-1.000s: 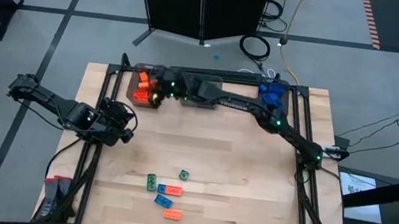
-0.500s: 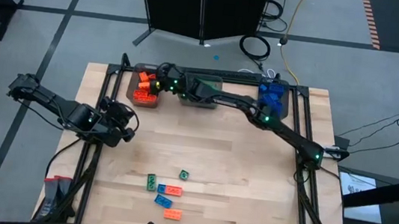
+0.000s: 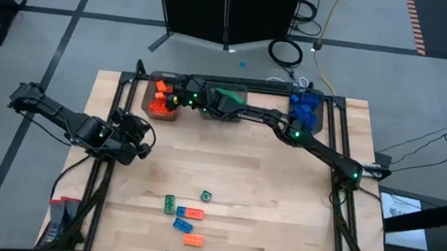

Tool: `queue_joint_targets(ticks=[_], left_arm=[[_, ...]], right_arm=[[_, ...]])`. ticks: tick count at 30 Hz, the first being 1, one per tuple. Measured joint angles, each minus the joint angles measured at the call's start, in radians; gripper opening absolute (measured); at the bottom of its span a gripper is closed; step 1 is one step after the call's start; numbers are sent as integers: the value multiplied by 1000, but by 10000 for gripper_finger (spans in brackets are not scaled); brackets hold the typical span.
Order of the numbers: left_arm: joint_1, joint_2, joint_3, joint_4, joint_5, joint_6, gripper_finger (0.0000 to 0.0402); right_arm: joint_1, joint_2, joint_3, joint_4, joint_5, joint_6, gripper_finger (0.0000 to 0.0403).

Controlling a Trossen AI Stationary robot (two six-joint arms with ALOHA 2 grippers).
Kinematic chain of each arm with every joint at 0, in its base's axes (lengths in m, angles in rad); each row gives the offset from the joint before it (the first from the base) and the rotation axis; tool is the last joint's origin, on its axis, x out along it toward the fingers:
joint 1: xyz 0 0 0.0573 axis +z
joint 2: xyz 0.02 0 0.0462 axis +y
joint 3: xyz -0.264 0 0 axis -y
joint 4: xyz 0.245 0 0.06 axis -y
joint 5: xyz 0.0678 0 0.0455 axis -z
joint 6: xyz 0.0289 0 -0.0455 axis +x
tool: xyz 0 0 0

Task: Sort blocks
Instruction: Put the orange game piece into the left black bin, then put the green piece into the middle black bin

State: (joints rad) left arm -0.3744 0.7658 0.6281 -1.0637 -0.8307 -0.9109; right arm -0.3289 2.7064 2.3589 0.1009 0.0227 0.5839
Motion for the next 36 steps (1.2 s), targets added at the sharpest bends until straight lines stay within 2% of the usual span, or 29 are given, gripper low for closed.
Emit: queue_joint_targets(ticks=[8, 14, 17, 22, 24, 29, 32, 34, 36], left_arm=[[0, 0, 0, 0, 0, 0, 23], [0, 0, 0, -1, 0, 1, 23], [0, 0, 0, -1, -2, 1, 23], [0, 0, 0, -1, -9, 1, 23], [0, 0, 0, 0, -9, 1, 23], [0, 0, 0, -1, -10, 1, 23], [0, 0, 0, -1, -10, 1, 23], [0, 0, 0, -1, -8, 1, 23], [0, 0, 0, 0, -8, 1, 23]], right_arm=[[22, 0, -2, -12, 1, -82, 116], [39, -8, -4, -58, 26, -170, 212], [42, -17, -6, -79, 29, -224, 230], [42, -51, -6, -96, 33, -277, 221], [44, -78, -6, -131, 70, -335, 214], [58, -199, -6, -245, 218, -630, 210], [61, -298, -2, -375, 296, -736, 210], [67, -358, -2, -497, 346, -749, 210], [74, -415, -2, -633, 352, -733, 210]])
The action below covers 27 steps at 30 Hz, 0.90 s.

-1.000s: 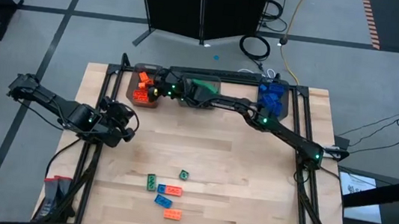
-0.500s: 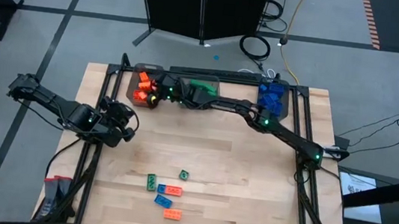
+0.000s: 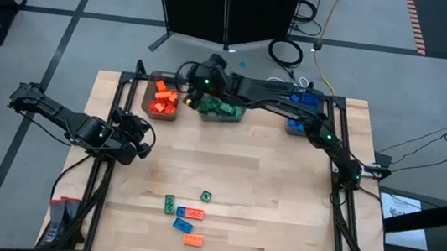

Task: Sort blocks
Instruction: Put the green piece into the middle black bin

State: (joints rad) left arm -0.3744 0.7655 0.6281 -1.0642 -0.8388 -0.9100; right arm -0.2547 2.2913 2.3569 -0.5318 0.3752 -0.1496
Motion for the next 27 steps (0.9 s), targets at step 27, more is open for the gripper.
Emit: queue_joint_targets(ticks=[27], left_arm=[[0, 39, 0, 45, -2, 0, 23]], right_arm=[[521, 15, -105, -614, -122, 774, 210]])
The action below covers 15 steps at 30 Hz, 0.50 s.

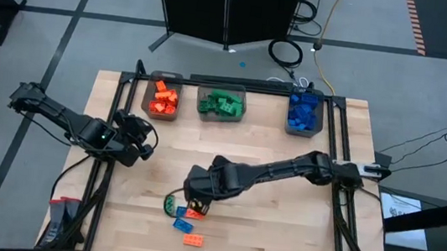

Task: Sort blocks
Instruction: Put the green piece into the middle black bin

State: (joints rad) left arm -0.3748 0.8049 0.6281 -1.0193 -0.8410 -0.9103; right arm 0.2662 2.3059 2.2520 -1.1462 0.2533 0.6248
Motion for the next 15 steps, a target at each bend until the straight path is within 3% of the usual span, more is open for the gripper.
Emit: queue_joint_targets(ticks=[15], left_arm=[[0, 47, 0, 9, 26, 0, 23]], right_arm=[[44, 33, 0, -8, 31, 114, 210]])
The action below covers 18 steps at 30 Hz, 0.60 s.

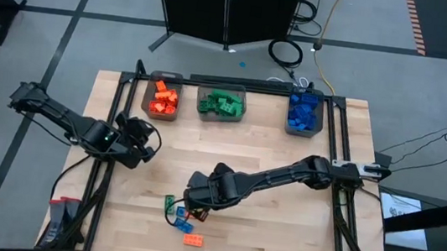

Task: Sort blocks
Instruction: Put the green piece into the middle black bin

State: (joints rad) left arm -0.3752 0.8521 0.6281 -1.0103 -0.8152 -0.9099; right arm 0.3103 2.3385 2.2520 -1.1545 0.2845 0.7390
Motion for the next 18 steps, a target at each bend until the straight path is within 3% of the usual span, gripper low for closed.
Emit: queue_joint_targets(ticks=[7, 18], left_arm=[[0, 19, 0, 0, 1, 1, 23], [0, 20, 0, -1, 1, 1, 23]], right_arm=[[-5, 1, 0, 12, 4, -25, 216], [-13, 8, 0, 22, -2, -51, 283]])
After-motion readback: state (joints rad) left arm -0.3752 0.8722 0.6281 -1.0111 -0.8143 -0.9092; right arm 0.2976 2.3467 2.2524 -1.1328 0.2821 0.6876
